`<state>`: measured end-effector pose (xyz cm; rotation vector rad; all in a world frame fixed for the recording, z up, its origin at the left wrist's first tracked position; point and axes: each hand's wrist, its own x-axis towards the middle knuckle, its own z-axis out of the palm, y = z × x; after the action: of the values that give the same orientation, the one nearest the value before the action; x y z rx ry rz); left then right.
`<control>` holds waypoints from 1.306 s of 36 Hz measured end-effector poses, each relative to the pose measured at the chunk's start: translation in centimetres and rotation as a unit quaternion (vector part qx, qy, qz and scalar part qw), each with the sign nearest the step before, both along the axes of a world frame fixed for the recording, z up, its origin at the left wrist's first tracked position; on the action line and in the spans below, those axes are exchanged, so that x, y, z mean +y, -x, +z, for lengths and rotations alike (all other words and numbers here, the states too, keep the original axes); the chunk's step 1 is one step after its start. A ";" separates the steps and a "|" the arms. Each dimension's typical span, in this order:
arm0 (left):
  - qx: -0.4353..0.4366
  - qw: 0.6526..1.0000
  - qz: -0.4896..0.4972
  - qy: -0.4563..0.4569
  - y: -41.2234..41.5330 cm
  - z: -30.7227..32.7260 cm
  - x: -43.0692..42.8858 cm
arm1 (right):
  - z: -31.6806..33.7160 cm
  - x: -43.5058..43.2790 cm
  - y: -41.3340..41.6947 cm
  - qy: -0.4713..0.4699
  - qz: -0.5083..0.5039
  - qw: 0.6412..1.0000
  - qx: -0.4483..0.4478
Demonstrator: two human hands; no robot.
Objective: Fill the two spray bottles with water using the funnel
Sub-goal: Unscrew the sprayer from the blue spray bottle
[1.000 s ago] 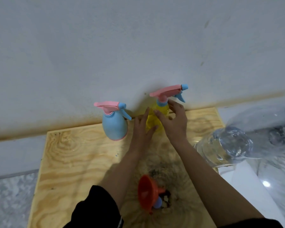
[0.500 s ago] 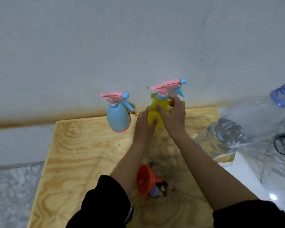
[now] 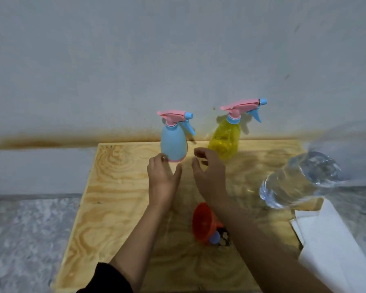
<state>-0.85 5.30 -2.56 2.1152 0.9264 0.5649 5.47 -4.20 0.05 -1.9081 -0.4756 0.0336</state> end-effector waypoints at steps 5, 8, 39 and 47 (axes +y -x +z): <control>0.038 0.998 -0.047 0.011 -1.8 0.3 3.8 | -0.6 4.5 0.1 0.048 0.076 0.996 0.026; 0.020 0.994 -0.095 0.040 -3.1 -0.5 5.5 | -1.2 6.7 -0.4 0.025 0.056 0.998 0.018; -0.109 0.976 -0.181 -0.045 3.2 2.8 0.9 | 5.3 3.8 1.3 -0.162 0.051 0.982 0.076; -0.037 0.977 -0.189 -0.092 5.3 5.0 -1.5 | 8.0 -0.1 2.6 -0.216 0.103 0.959 0.152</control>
<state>-6.13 3.83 2.47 2.3405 0.4245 0.5439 2.89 -4.35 8.01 -1.3891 -0.4292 0.3310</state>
